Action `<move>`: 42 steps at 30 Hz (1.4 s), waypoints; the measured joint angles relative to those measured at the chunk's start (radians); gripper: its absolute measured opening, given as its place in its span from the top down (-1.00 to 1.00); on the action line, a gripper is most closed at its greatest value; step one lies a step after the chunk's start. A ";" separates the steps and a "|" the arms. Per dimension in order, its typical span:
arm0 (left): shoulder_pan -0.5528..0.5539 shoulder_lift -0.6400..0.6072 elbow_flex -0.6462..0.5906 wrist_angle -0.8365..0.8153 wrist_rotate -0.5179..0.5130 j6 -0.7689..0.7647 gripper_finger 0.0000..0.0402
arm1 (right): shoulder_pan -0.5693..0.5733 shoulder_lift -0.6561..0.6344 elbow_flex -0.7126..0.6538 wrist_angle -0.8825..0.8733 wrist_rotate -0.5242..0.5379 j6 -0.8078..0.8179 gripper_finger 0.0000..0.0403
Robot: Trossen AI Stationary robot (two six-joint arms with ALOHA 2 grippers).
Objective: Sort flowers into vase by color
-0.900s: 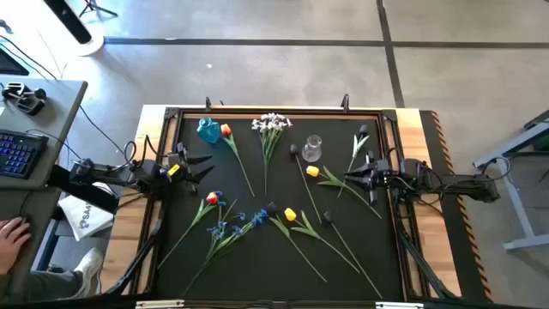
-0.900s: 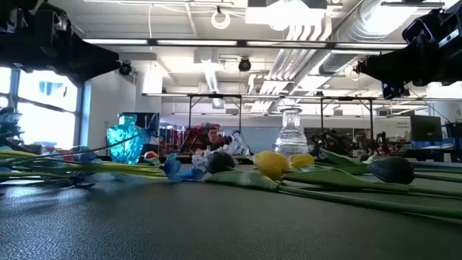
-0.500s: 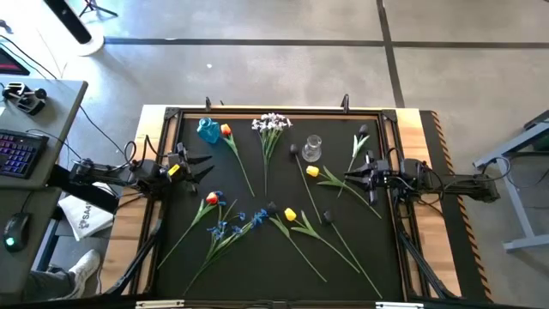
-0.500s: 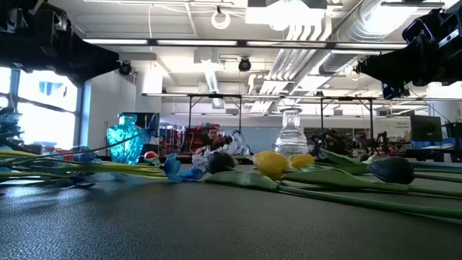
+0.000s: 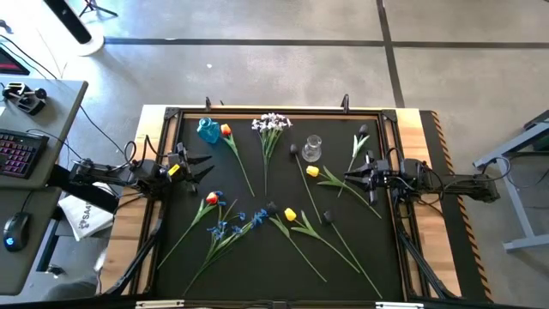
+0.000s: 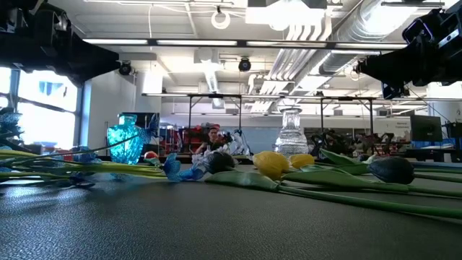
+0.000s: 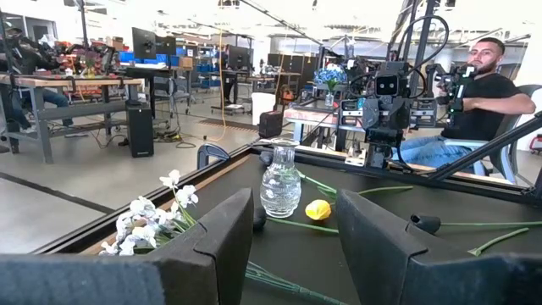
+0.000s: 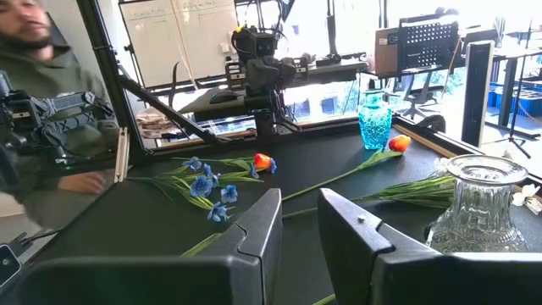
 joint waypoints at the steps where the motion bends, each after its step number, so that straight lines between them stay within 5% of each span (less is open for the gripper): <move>1: 0.000 0.000 0.000 0.000 0.000 0.000 0.21 | 0.000 0.000 0.000 0.000 0.000 0.000 0.61; 30: 0.000 0.000 0.000 0.000 0.000 -0.002 0.21 | 0.000 0.000 0.000 0.000 0.000 0.000 0.61; 38: 0.000 0.000 0.000 0.013 -0.001 -0.180 0.21 | 0.000 0.000 0.000 0.000 0.000 0.000 0.61; 42: 0.001 0.001 0.000 0.150 0.009 -0.248 0.21 | 0.000 0.000 0.000 0.000 0.000 0.000 0.61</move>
